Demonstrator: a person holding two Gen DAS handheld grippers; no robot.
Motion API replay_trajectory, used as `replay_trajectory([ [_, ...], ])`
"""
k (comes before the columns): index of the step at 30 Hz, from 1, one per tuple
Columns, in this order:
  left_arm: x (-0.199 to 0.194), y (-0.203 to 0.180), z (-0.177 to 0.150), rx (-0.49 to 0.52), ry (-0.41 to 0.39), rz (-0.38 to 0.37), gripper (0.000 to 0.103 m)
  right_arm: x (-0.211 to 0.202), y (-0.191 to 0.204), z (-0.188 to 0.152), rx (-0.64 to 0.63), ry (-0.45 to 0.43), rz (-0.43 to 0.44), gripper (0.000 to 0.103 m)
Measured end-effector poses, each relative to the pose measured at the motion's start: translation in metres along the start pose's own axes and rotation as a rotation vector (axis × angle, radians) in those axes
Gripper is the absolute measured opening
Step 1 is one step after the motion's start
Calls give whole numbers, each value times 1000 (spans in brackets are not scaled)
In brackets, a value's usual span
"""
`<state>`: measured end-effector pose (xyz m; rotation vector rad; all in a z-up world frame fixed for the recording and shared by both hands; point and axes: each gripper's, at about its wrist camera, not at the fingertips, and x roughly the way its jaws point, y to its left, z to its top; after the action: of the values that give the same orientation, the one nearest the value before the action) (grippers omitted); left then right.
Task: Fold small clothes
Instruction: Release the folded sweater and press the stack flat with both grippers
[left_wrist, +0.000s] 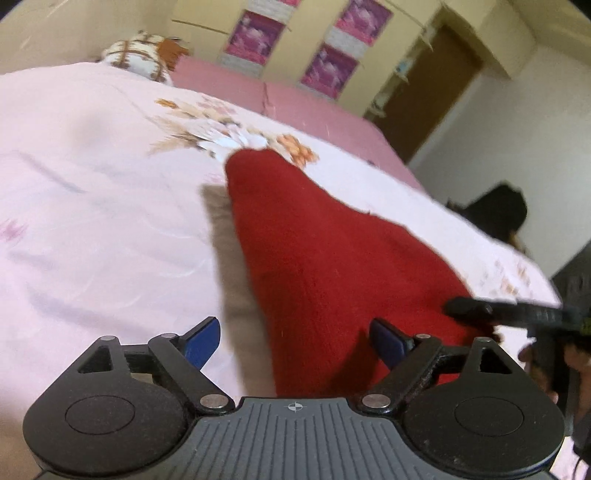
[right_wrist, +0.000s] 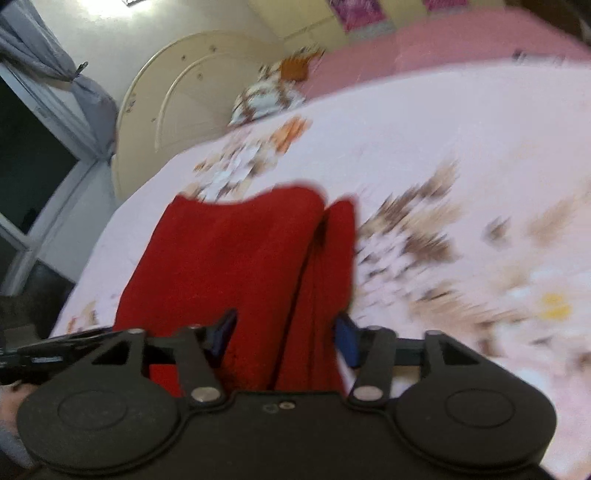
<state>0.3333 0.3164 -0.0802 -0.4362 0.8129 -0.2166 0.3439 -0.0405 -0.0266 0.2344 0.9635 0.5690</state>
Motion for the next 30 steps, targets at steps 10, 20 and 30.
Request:
replay_trajectory([
  [10,18,-11,-27,-13,66,-38,87,4,-27,-45,225,147,157,57],
  [20,1,-9,-20,43,104,-2,87,-3,-38,-99,538,49,249,21],
  [30,-30,-14,-69,50,40,53,87,-54,54,-76,-115,-41,-26,39],
])
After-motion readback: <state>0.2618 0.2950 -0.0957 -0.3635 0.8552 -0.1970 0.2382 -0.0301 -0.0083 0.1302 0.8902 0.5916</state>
